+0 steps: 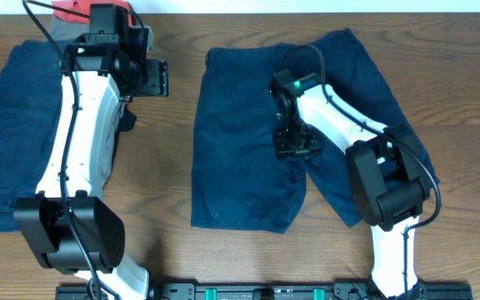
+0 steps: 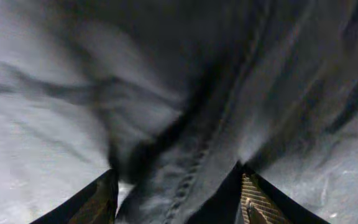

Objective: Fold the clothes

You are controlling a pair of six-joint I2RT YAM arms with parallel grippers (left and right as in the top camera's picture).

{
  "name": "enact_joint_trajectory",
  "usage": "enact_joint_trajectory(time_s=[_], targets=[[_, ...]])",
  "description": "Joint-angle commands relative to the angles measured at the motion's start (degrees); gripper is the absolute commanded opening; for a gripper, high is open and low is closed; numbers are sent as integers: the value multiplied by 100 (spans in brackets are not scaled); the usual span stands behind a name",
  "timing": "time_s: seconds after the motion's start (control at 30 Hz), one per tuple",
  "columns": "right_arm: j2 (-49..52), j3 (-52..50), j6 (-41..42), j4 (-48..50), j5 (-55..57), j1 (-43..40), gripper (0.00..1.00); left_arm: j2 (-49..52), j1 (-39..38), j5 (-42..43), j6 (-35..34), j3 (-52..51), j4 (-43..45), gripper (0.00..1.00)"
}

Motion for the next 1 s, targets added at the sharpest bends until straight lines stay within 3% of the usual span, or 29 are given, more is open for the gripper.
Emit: enact_joint_trajectory(time_s=[0.0, 0.33, 0.57, 0.8, 0.97], targets=[[111, -247, 310, -17, 310, -105, 61, 31, -7, -50, 216, 11, 68, 75], [114, -511, -754, 531, 1086, -953, 67, 109, -142, -28, 463, -4, 308, 80], [118, -544, -2682, 1655, 1137, -1727, 79, 345, -343, -9, 723, -11, 332, 82], [122, -544, -4854, 2695, 1152, -2428, 85, 726, -511, -4, 739, -15, 450, 86], [122, -544, -5302, 2697, 1119, -2798, 88, 1012, -662, 15, 848, -15, 708, 89]])
